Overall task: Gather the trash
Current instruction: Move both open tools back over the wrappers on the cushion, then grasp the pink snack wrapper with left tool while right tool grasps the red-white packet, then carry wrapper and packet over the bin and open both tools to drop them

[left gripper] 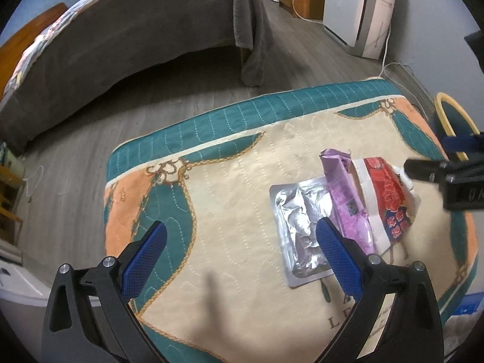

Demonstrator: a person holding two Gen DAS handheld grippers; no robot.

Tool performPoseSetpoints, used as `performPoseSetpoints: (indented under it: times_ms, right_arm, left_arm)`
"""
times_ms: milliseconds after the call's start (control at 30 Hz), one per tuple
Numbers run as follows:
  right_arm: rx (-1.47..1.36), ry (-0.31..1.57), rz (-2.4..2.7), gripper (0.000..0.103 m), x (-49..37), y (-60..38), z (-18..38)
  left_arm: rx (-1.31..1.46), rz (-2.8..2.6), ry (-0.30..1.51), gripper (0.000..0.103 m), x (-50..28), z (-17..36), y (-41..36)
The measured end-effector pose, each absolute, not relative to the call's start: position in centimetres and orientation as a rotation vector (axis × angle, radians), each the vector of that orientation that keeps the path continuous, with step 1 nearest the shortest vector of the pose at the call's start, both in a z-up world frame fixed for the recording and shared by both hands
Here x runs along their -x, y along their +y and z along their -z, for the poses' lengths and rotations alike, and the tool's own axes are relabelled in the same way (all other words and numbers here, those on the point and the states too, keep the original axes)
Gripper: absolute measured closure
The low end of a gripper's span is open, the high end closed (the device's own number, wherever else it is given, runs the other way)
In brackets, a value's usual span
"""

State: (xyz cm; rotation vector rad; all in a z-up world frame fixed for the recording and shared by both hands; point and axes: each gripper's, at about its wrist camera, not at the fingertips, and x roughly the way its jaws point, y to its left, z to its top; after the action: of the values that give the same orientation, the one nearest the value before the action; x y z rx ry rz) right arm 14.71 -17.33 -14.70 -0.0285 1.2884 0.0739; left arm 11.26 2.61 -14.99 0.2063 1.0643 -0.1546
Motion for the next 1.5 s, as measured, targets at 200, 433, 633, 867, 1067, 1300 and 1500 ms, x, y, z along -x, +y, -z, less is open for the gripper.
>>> performPoseSetpoints:
  times_ms: [200,433,633,867,1067,1300,1500]
  right_arm:
    - [-0.072,1.383,-0.142,0.057,-14.6,-17.0,16.3]
    - [-0.062,1.348,-0.154,0.092,-14.3,-18.0,15.1]
    - [0.012,1.277,-0.093,0.092,-14.3,-19.7,13.0]
    - [0.006,1.256,-0.059,0.092,-14.7,-22.3,12.8]
    - [-0.018,1.234,-0.053,0.092,-14.4,-23.6,12.0]
    - [-0.05,1.18,-0.031,0.092,-13.8,-26.0,9.9]
    - [-0.111,1.145,0.007,0.092,-13.0,-29.3,8.5]
  left_arm:
    - [-0.21,0.165,1.063,0.005,-11.1,14.9,2.6]
    - [-0.196,0.251,1.045,0.005,-10.9,14.3,0.5]
    - [-0.174,0.338,1.061,0.008,-10.6,14.5,-2.3]
    - [-0.216,0.404,1.14,0.036,-10.6,16.4,-5.4]
    - [-0.27,0.449,1.171,0.091,-10.5,17.1,-6.7]
    - [-0.216,0.471,1.061,0.091,-10.5,13.6,-7.3]
    - [-0.212,0.485,1.015,0.091,-10.1,12.1,-8.6]
